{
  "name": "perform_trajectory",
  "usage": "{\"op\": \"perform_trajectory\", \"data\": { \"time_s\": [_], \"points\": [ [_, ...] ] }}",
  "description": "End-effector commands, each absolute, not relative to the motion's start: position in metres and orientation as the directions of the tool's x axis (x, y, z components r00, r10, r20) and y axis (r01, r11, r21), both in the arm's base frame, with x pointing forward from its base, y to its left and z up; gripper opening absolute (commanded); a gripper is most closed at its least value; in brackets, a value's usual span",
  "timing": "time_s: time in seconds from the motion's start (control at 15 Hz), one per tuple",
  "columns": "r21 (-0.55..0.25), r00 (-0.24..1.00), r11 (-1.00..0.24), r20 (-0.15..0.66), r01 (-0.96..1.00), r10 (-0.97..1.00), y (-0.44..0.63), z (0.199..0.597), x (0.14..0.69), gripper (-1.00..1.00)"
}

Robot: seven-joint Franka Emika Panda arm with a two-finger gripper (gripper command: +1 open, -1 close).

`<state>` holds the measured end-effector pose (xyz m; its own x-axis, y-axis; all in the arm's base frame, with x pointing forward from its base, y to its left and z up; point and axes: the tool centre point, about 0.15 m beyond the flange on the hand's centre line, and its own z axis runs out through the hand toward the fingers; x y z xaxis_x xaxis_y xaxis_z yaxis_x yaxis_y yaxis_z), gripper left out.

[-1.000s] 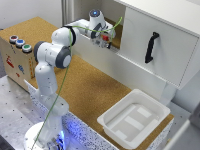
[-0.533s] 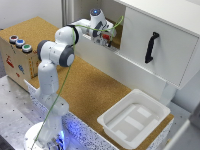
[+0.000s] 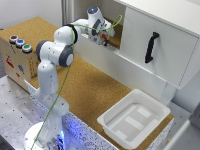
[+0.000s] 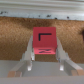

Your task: Pick up the pink block

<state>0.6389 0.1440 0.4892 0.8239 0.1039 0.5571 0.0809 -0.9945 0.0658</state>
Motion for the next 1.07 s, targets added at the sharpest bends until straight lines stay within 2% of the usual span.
{"op": "perform_trajectory", "data": {
  "time_s": [0.0,0.47,0.67,0.87,1.0],
  "points": [
    [0.138,0.804,-0.990,0.589,-0.002,0.081,0.161,0.516,0.577,-1.00],
    [0.075,0.833,-0.992,0.539,0.101,0.125,0.228,0.504,0.495,-1.00],
    [0.070,0.814,-0.968,0.529,0.241,0.241,0.268,0.505,0.478,-1.00],
    [0.008,0.746,-0.885,0.535,0.465,0.397,0.313,0.506,0.461,-1.00],
    [-0.003,0.698,-0.817,0.522,0.576,0.490,0.339,0.501,0.450,-1.00]
  ]
}}
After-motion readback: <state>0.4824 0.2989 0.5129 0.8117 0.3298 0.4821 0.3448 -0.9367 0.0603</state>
